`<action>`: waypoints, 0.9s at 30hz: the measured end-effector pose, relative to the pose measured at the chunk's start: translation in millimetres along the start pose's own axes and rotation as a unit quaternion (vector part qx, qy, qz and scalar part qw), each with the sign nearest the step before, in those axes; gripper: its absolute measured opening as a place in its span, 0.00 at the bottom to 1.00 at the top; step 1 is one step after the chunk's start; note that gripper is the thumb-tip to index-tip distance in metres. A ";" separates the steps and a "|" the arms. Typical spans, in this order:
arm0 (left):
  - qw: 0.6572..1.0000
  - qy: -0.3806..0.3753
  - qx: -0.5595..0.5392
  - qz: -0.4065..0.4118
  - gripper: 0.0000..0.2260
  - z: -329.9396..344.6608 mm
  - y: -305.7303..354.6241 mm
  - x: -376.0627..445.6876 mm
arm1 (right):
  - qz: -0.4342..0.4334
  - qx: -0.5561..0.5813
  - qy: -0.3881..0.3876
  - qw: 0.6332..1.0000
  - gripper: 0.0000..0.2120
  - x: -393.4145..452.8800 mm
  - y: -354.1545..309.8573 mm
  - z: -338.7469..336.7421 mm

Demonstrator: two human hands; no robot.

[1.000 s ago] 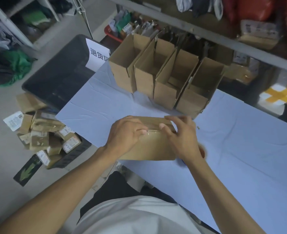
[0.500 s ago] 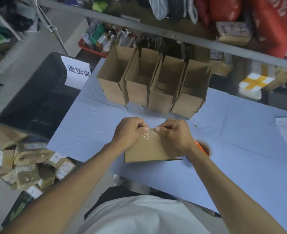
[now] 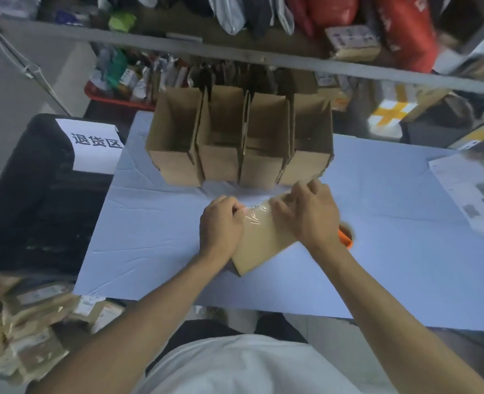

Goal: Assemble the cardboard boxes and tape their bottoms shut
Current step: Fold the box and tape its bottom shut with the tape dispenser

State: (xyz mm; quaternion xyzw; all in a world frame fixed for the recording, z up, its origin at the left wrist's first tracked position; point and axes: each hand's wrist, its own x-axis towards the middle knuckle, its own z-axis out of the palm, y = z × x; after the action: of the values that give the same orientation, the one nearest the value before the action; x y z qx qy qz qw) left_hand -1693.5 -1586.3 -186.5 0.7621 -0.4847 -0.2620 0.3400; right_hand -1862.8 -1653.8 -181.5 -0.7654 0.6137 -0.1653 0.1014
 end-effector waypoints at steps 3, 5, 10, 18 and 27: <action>0.995 -0.025 0.008 0.097 0.05 11.1 19.1 -22.2 | 0.144 0.021 -0.058 0.988 0.21 -29.7 19.5 -11.7; 0.975 -0.154 -0.018 0.157 0.03 22.8 20.4 -31.7 | 0.218 0.109 -0.084 0.966 0.21 -58.0 37.6 -15.0; 0.943 -0.280 0.112 0.139 0.14 49.6 -17.5 -28.3 | 0.347 0.366 -0.161 0.848 0.26 -112.4 48.0 10.2; 0.968 -0.229 0.076 -0.064 0.32 35.4 -61.0 17.2 | 0.333 0.331 -0.182 0.864 0.23 -99.0 48.5 42.7; 0.956 -0.244 -0.045 0.157 0.41 65.3 52.9 10.2 | 0.311 0.335 -0.016 0.889 0.20 -83.6 142.5 -68.7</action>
State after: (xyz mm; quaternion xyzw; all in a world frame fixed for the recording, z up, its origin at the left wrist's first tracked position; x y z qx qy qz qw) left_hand -1766.8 -1628.8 -187.6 0.5733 -0.6541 -0.4052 0.2817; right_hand -2034.0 -1601.4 -179.8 -0.4581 0.7269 -0.3089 0.4079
